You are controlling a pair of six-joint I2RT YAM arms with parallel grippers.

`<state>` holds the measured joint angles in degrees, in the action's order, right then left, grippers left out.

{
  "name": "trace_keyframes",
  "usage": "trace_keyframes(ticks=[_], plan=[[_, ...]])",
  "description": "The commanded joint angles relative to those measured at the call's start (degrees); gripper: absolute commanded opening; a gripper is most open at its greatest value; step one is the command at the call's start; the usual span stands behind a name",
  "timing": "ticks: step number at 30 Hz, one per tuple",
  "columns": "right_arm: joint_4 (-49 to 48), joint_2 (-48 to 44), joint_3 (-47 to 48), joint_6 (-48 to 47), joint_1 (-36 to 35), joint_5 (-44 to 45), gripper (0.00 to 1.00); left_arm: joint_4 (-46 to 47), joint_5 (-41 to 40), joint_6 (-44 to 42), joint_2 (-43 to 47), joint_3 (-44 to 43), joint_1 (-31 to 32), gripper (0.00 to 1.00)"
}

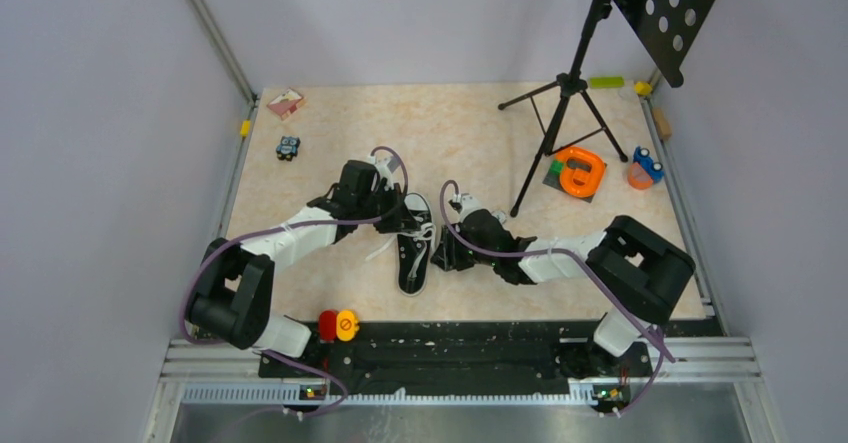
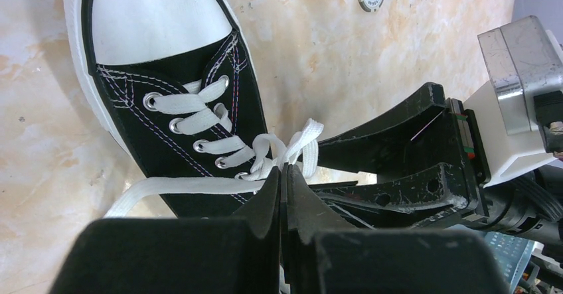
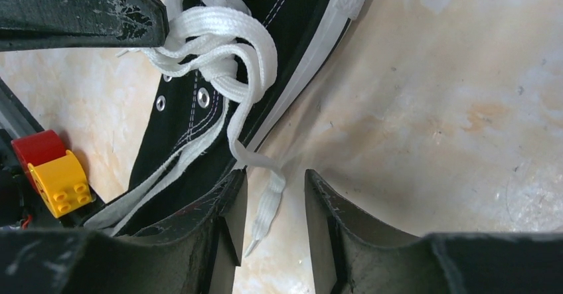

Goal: Tie the shoes
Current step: Cross the shoelace with the shoelace.

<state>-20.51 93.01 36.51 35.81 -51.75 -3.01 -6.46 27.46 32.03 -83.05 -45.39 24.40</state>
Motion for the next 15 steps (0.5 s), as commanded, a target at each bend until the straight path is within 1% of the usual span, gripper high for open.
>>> trace_keyframes(ticks=[1,3,9,11,15], plan=[[-6.33,1.91,1.96,-2.57,-0.75,1.47,0.37,1.54,0.23,-0.21,0.69,-1.96,-0.23,0.0],[-6.57,1.99,1.99,-2.84,-0.76,1.76,0.32,1.46,0.19,-0.28,0.7,-1.9,-0.23,0.0],[-7.26,1.27,1.9,-3.54,-0.78,1.15,0.06,1.45,0.23,-0.39,0.52,-1.88,-0.23,0.0],[-7.18,0.68,1.9,-3.87,-0.8,0.92,0.0,1.45,0.14,-0.43,0.6,-1.86,-0.23,0.0],[-6.18,-0.61,2.21,-4.52,-0.77,0.63,0.0,1.45,0.22,-0.47,0.62,-1.91,-0.24,0.0]])
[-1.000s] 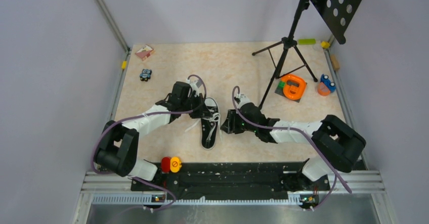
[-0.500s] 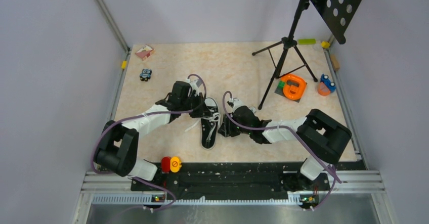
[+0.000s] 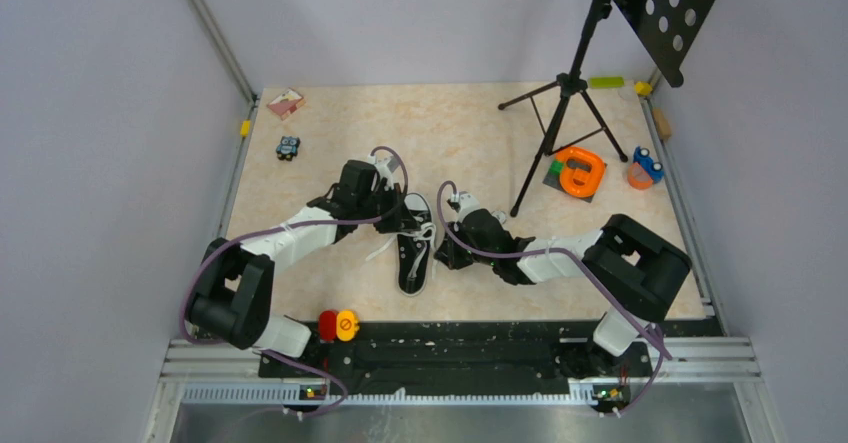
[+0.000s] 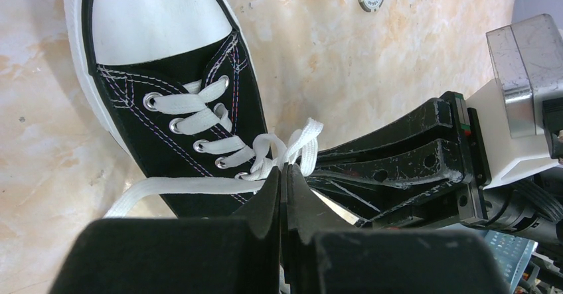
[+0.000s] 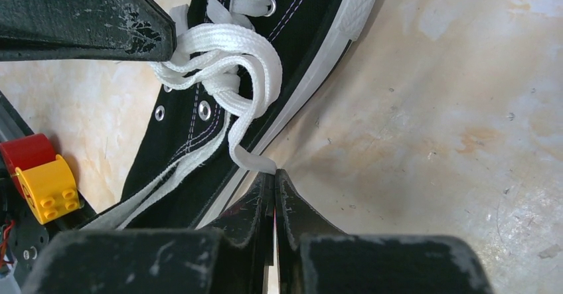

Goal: Tie the shoes
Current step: Cross the shoelace with the shoelace.

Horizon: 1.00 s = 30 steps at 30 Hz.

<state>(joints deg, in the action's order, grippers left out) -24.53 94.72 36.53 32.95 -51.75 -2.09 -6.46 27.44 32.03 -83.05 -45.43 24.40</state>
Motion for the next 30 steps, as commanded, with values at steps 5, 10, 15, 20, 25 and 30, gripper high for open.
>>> trace_keyframes(ticks=[5,10,15,20,25,30], plan=[[-1.03,-3.44,2.5,-1.79,-0.79,-0.16,0.0,1.52,0.29,-0.41,0.69,-1.92,-0.23,0.0],[-0.52,-2.39,2.66,-1.64,-0.74,0.16,0.24,1.66,0.26,-0.39,0.77,-1.74,-0.23,0.0],[-1.23,-0.39,3.01,-1.63,-0.79,-0.05,0.41,1.54,0.34,-0.47,0.88,-1.57,-0.23,0.0],[-2.29,1.61,3.45,-1.41,-0.75,0.77,0.4,1.54,0.4,-0.48,0.96,-1.62,-0.23,0.0],[-3.32,2.08,3.32,-1.28,-0.76,1.07,0.17,1.45,0.37,-0.39,1.04,-1.58,-0.23,0.0],[-1.82,0.31,2.76,-1.09,-0.73,0.24,0.0,0.99,-0.11,-1.04,1.47,-1.42,-0.23,0.0]])
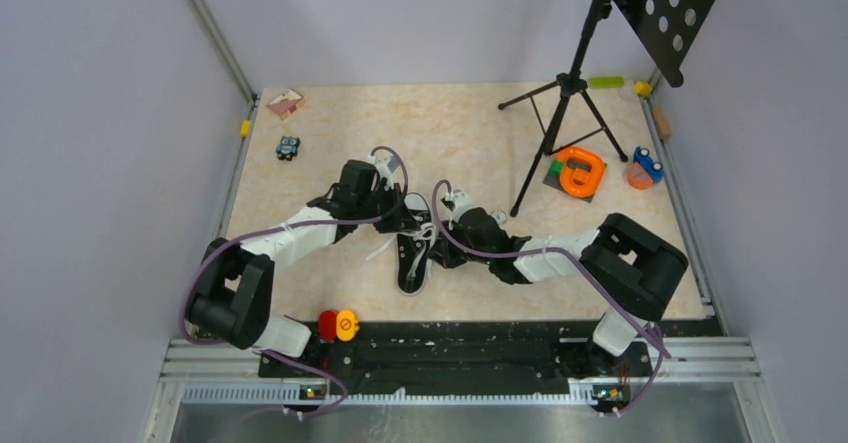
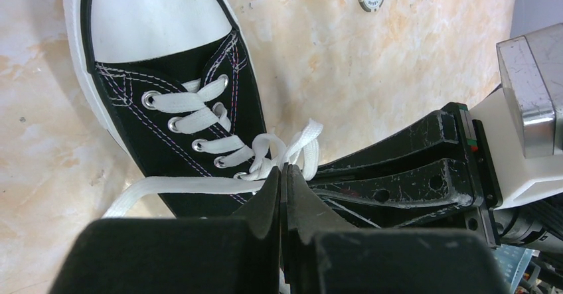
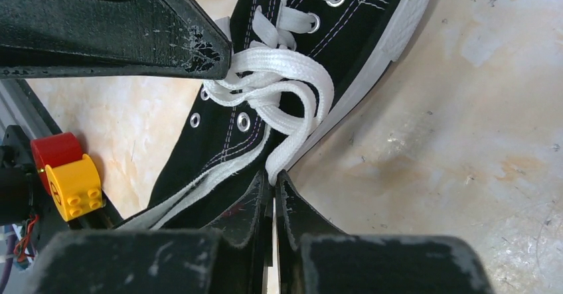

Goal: Tie the shoes
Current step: Cross the shoelace with the shoelace.

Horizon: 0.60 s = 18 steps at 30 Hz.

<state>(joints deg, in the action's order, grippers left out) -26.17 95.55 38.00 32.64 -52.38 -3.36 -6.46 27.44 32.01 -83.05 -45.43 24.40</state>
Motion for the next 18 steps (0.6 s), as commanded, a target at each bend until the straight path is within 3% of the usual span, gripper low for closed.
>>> trace_keyframes(ticks=[1,9,18], plan=[[0.07,-0.85,1.29,-0.84,-0.1,1.15,0.0,0.95,-0.18,-1.21,1.56,-1.39,-0.23,0.0],[4.74,-2.29,3.84,-0.16,0.23,-0.76,0.0,1.48,0.02,-1.01,1.83,-1.09,-0.24,0.0],[2.66,-3.25,3.34,3.56,3.91,-7.75,0.0,2.54,0.29,-0.17,2.53,0.03,-0.23,0.0]])
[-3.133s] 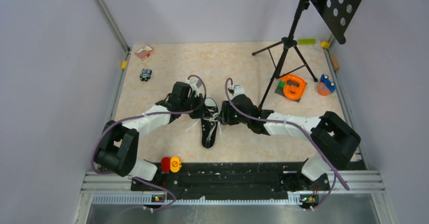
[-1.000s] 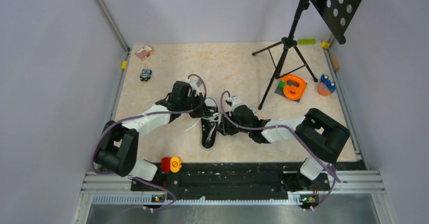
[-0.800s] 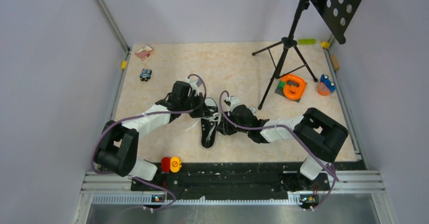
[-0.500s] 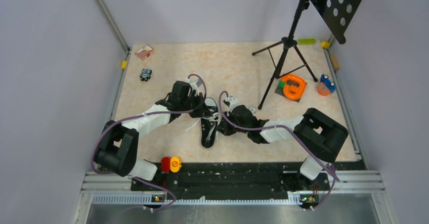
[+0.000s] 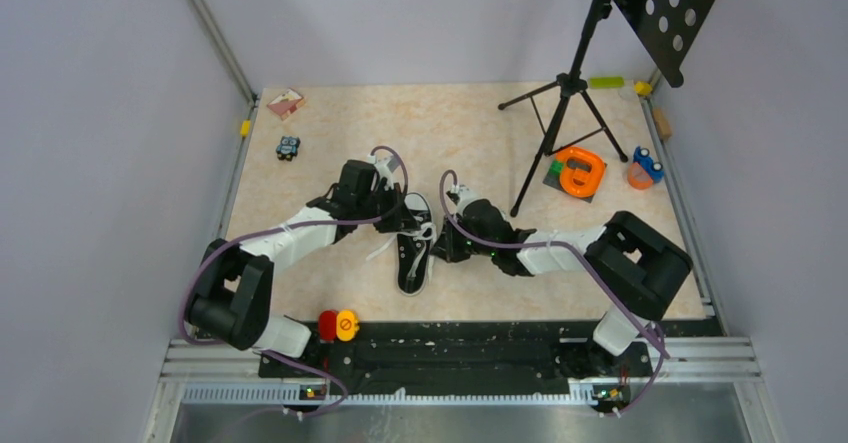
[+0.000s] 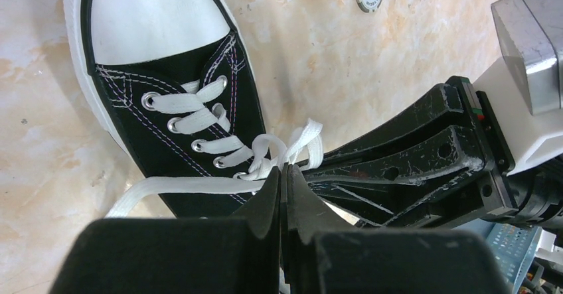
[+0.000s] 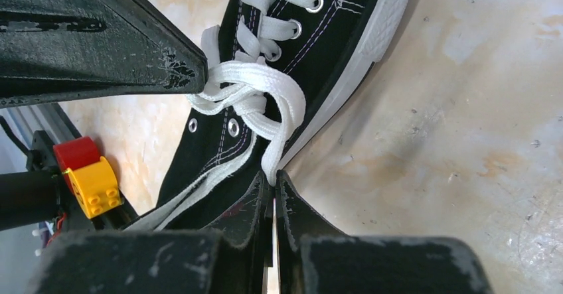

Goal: Tie the shoes
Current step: Cross the shoelace with the shoelace.

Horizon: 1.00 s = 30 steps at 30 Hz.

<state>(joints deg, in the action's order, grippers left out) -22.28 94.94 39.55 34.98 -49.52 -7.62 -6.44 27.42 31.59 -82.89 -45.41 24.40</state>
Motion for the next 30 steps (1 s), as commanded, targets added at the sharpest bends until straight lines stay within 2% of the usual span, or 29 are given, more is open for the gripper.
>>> trace_keyframes(ticks=[1,5,10,23,30], plan=[[-1.32,-2.6,1.94,1.49,1.29,-4.68,0.0,2.67,0.39,0.35,2.38,0.02,-0.23,0.0],[-5.34,-2.03,0.86,5.48,4.03,-10.62,0.0,3.09,0.7,0.57,2.17,-0.28,-0.23,0.0],[-4.85,-1.77,1.96,6.49,5.04,-13.43,0.0,3.34,0.99,0.58,2.01,-0.36,-0.23,0.0],[-4.26,2.91,7.38,8.99,5.22,-20.17,0.0,3.54,1.33,0.49,1.77,0.1,-0.23,0.0],[-4.59,3.46,6.41,10.99,7.81,-20.41,0.0,3.18,0.76,0.06,2.38,0.16,-0.23,0.0]])
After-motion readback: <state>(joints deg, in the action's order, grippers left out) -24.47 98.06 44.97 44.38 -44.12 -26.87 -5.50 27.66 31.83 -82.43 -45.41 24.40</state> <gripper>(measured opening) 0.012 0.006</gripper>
